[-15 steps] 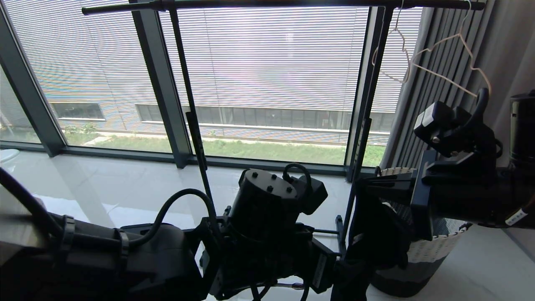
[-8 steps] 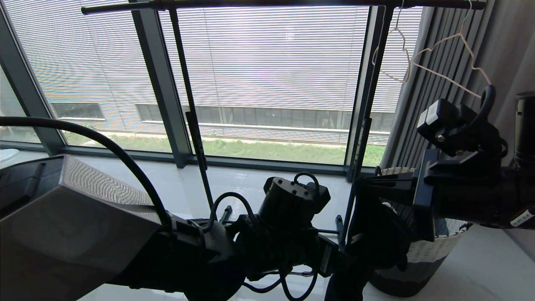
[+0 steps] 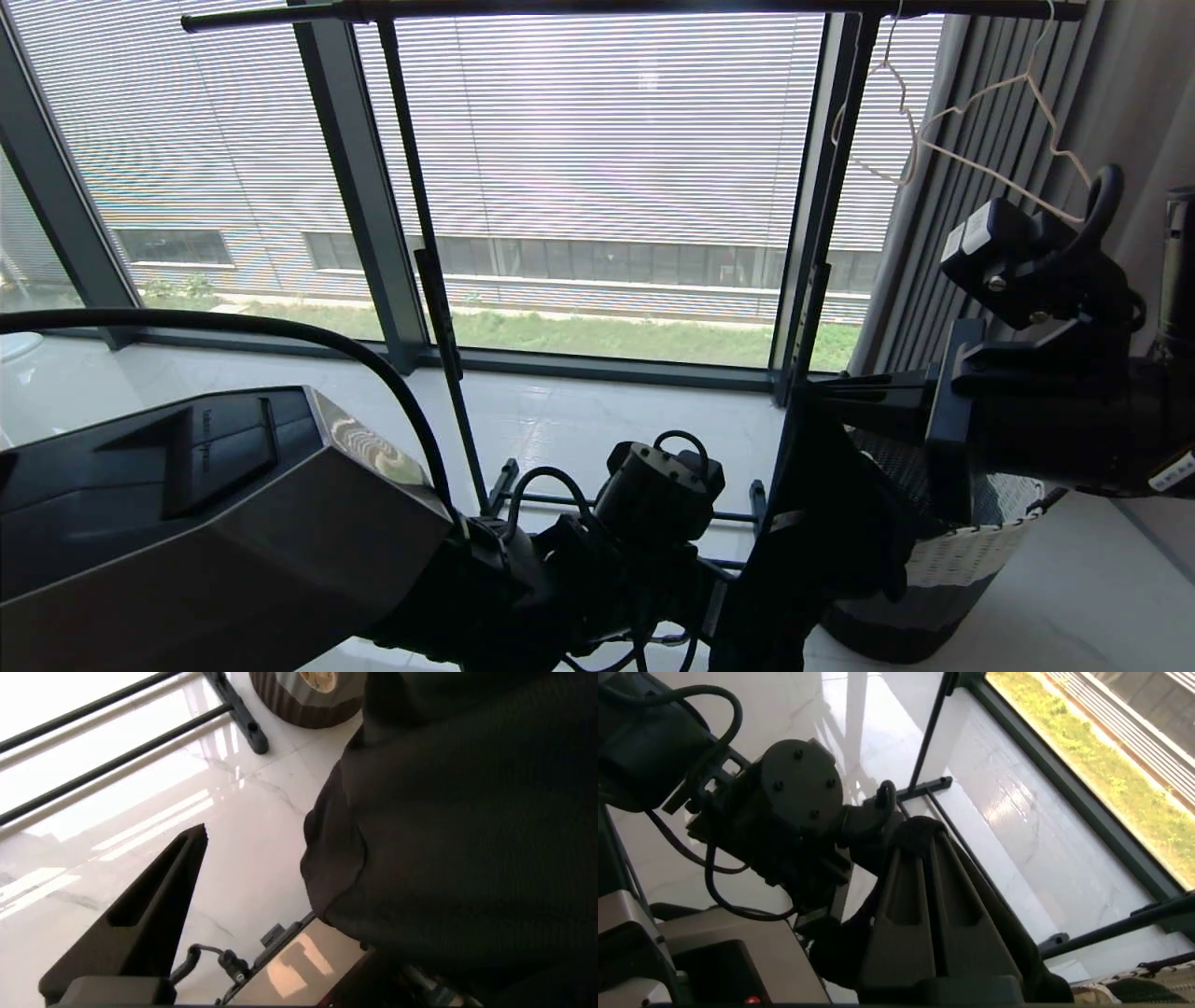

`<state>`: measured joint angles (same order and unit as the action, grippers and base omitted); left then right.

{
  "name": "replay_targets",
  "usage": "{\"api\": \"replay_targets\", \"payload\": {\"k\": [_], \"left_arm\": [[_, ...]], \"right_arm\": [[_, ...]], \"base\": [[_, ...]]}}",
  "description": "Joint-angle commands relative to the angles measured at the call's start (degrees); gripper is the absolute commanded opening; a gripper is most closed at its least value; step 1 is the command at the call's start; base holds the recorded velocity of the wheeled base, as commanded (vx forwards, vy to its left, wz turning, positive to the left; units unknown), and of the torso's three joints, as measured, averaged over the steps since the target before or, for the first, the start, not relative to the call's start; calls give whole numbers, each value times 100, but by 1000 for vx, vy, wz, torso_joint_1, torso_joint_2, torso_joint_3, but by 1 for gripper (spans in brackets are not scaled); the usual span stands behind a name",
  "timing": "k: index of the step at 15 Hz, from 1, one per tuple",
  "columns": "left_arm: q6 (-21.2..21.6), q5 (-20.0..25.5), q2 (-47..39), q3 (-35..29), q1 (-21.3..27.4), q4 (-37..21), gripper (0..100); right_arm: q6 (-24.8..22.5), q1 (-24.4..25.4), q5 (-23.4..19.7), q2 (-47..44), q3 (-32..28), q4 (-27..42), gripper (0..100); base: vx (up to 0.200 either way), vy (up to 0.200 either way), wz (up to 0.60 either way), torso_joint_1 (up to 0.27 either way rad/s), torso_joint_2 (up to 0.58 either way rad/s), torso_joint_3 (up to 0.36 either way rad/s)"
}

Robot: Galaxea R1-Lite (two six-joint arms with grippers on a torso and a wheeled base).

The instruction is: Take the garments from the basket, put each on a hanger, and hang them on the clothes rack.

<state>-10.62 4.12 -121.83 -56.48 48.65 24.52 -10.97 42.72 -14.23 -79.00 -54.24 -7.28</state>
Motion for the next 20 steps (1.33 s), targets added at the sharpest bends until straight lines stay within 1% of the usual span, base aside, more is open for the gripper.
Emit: {"api": "replay_targets", "payload": {"k": [1,2,3,4,5,6,7,8,9,10,11,12,14,15,16,17,18,19,20], "left_arm": [[-2,-17,28,93,-5,9,0],[-2,-52,37,93,-5,9,0],[-2,-184,54,102,4,9,0],[-2,-368,81,128,4,9,0],[-10,-614,186,199,4,9,0],[-10,-764,397,357,4,9,0],[-72,-772,749,577,-40,9,0],[-301,-755,1232,735,-93,9,0],[-547,-764,1759,831,-102,9,0],[-687,-764,2322,884,-119,-35,0],[-687,-764,2902,911,-146,-245,0],[-687,-764,3465,858,-172,-738,0],[-687,-764,4466,541,-233,-2012,0],[-687,-764,4765,278,-277,-2495,0],[-678,-764,4924,-56,-313,-2873,0],[-670,-764,4924,-364,-313,-3146,0],[-573,-764,4862,-610,-304,-3322,0],[-221,-790,4713,-777,-295,-3489,0],[227,-808,4581,-856,-295,-3638,0]], "right_arm": [[16,0,-1,7,10,-2,0],[16,0,-1,7,10,-2,0],[16,0,-1,7,27,-2,0],[25,-9,8,7,45,-2,0],[113,-18,16,-11,106,-2,0],[253,-35,34,-37,159,-2,0],[368,-114,34,-107,203,-2,0],[447,-185,34,-204,220,-46,0],[491,-237,34,-327,238,-248,0],[535,-255,43,-459,229,-503,0],[587,-255,43,-591,194,-749,0],[587,-237,43,-679,150,-925,0],[623,-229,43,-784,-8,-1179,0],[640,-229,43,-784,-96,-1215,0],[640,-229,60,-758,-166,-1215,0],[640,-246,78,-714,-166,-1215,0],[640,-273,157,-608,-122,-1197,0],[631,-352,306,-476,27,-1162,0],[631,-422,438,-292,212,-1118,0]], "base": [[0,0,0,0,0,0],[0,0,0,0,0,0],[0,0,0,0,0,0],[0,0,0,0,0,0],[0,0,0,0,0,0],[0,0,0,0,0,0],[0,0,0,0,0,0],[0,0,0,0,0,0],[0,0,0,0,0,0],[0,0,0,0,0,0],[0,0,0,0,0,0],[0,0,0,0,0,0],[0,0,0,0,0,0],[0,0,0,0,0,0],[0,0,0,0,0,0],[0,0,0,0,0,0],[0,0,0,0,0,0],[0,0,0,0,0,0],[0,0,0,0,0,0]]}}
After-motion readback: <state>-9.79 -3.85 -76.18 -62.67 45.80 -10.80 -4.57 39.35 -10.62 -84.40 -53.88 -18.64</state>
